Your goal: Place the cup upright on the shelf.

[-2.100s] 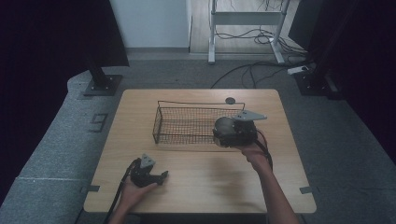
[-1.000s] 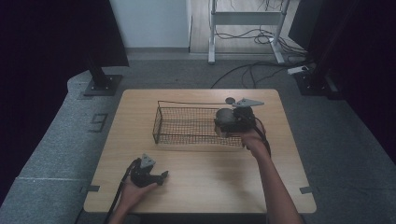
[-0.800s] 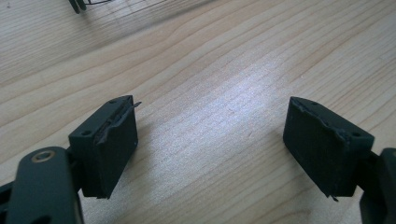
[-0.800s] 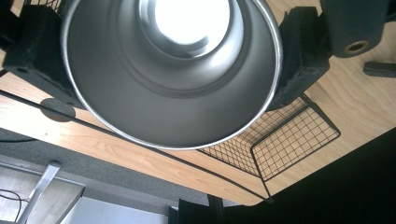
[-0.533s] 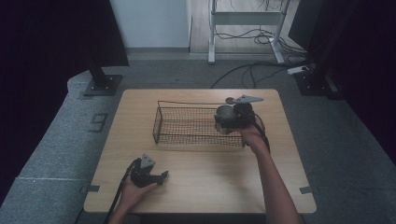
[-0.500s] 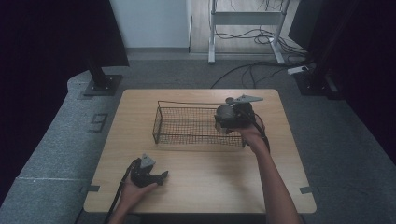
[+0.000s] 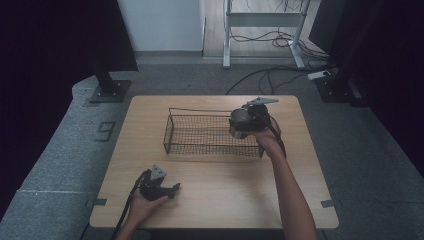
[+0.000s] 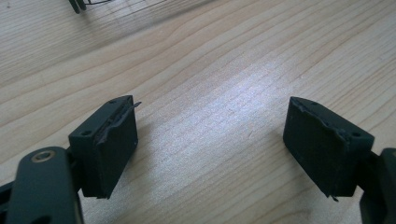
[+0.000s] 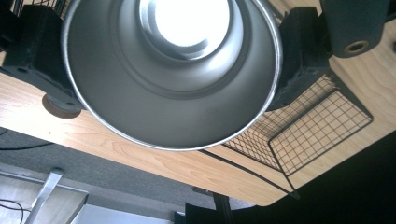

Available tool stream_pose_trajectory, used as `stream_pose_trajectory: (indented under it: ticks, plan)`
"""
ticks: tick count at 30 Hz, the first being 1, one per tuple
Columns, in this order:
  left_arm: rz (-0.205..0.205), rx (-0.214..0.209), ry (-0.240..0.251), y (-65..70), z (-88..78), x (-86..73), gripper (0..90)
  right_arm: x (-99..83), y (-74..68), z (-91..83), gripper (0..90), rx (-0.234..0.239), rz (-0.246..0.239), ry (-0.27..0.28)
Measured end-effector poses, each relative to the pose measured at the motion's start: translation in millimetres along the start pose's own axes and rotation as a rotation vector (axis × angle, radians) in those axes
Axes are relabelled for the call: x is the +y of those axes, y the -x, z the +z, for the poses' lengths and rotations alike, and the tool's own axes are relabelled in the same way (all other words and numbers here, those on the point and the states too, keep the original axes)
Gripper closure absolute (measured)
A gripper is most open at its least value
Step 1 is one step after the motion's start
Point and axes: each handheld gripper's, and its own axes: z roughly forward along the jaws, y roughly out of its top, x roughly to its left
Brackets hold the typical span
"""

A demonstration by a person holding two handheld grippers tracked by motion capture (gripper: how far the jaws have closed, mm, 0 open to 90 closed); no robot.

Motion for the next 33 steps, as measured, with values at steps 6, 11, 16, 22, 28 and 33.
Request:
stream_pose_trajectory:
  ticks: [6,11,16,22,28,33]
  plan:
    - [0.000,0.000,0.000,0.0,0.0,0.0,17.6,1.7,2.8,10.6,13.4,0.001,0.004,-0.009]
    - [0.000,0.000,0.000,0.0,0.0,0.0,17.6,2.4,4.9,16.2,13.4,0.001,0.010,-0.015]
    - [0.000,0.000,0.000,0.0,0.0,0.0,17.6,0.7,6.4,21.4,13.3,-0.004,0.015,-0.022]
    - [0.000,0.000,-0.001,0.1,0.0,0.0,17.6,-2.4,6.8,27.8,13.3,-0.010,0.012,-0.034]
    - [0.000,0.000,0.000,0.1,0.0,0.0,17.6,-7.5,8.4,36.1,13.3,-0.012,0.015,-0.056]
    - [0.000,0.000,0.000,0.1,0.0,0.0,17.6,-12.8,10.4,42.9,13.3,-0.017,0.021,-0.077]
